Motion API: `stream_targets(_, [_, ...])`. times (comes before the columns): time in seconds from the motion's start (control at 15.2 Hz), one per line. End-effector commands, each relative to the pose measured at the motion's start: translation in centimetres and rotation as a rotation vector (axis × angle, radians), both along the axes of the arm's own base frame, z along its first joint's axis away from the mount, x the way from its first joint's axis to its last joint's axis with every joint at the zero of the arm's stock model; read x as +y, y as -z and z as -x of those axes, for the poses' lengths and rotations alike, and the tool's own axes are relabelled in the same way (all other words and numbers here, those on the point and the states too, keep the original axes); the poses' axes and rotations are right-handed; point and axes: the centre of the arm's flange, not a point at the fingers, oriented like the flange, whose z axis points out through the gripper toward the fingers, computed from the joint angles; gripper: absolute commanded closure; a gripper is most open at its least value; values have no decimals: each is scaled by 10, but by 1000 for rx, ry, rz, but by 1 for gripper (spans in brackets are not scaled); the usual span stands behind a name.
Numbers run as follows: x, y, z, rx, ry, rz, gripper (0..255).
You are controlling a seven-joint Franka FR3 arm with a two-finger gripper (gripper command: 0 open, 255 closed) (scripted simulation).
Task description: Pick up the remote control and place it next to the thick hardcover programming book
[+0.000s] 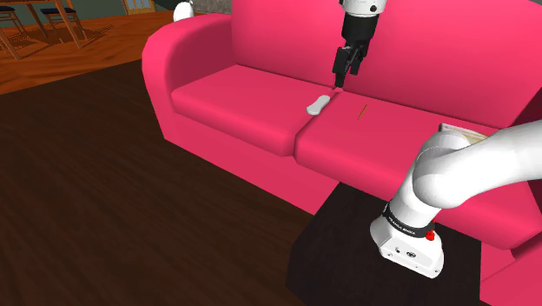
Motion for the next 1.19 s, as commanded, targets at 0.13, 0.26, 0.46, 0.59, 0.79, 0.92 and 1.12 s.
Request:
stream_targets(0.13, [-10, 12, -22, -3, 66, -6, 0])
stream_targets(0.26, [-21, 24, -44, -6, 133, -11, 0])
stream_targets(0.46, [-41, 41, -75, -11, 233, -20, 0])
stream_targets(0.59, [-55, 53, -94, -14, 299, -26, 0])
stream_targets(0.79, [-79, 71, -122, -19, 399, -34, 0])
stream_targets(0.92, [-97, 83, -139, -22, 465, -40, 0])
stream_targets(1.12, [-125, 100, -162, -27, 565, -49, 0])
